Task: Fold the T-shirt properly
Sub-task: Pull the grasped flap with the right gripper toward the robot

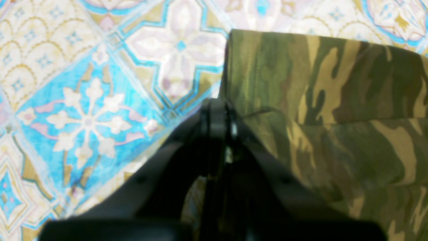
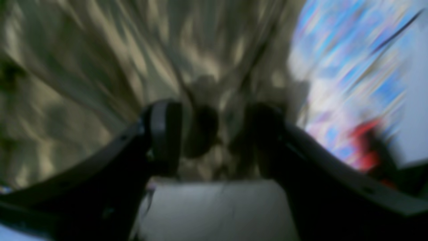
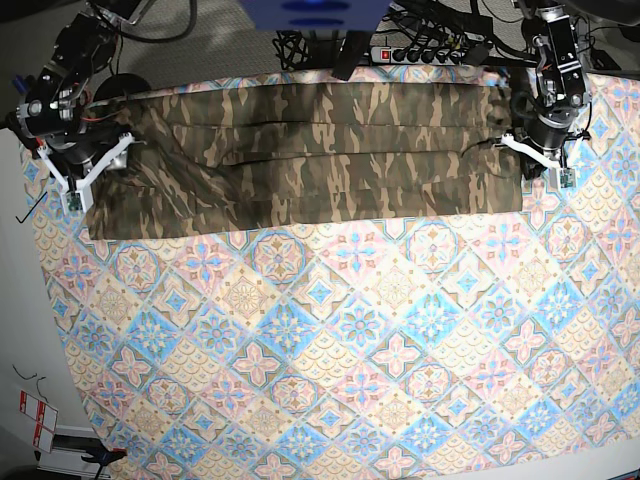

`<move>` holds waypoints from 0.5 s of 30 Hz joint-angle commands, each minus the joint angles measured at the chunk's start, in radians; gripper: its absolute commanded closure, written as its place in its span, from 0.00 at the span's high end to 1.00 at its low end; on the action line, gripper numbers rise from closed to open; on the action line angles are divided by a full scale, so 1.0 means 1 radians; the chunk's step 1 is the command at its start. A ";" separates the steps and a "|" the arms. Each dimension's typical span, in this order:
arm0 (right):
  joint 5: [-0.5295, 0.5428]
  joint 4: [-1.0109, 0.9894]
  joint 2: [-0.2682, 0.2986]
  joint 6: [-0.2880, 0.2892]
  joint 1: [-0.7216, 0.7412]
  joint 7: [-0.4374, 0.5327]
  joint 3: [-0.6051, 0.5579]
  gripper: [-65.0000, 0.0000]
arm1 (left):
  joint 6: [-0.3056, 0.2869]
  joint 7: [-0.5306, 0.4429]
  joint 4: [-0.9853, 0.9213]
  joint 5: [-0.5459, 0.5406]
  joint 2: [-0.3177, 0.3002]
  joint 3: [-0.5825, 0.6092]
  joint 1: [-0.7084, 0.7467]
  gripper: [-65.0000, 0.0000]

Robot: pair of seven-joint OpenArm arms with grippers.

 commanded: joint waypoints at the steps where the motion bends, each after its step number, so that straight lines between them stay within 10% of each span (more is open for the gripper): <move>1: 0.037 0.012 0.006 0.005 -0.028 0.008 -0.003 0.52 | 0.000 -0.019 0.013 -0.013 -0.015 -0.004 -0.003 0.00; 6: 0.137 0.010 0.010 0.005 -0.074 0.067 -0.112 0.41 | 0.000 -0.022 0.015 -0.015 -0.015 0.034 -0.003 0.00; 11: 0.140 0.007 0.010 0.005 -0.075 0.124 -0.150 0.00 | -0.001 -0.027 0.021 -0.119 -0.019 0.029 0.005 0.00; 15: 0.127 -0.005 0.012 0.005 -0.063 0.128 -0.136 0.00 | -0.011 -0.027 0.021 -0.262 -0.067 0.029 0.026 0.07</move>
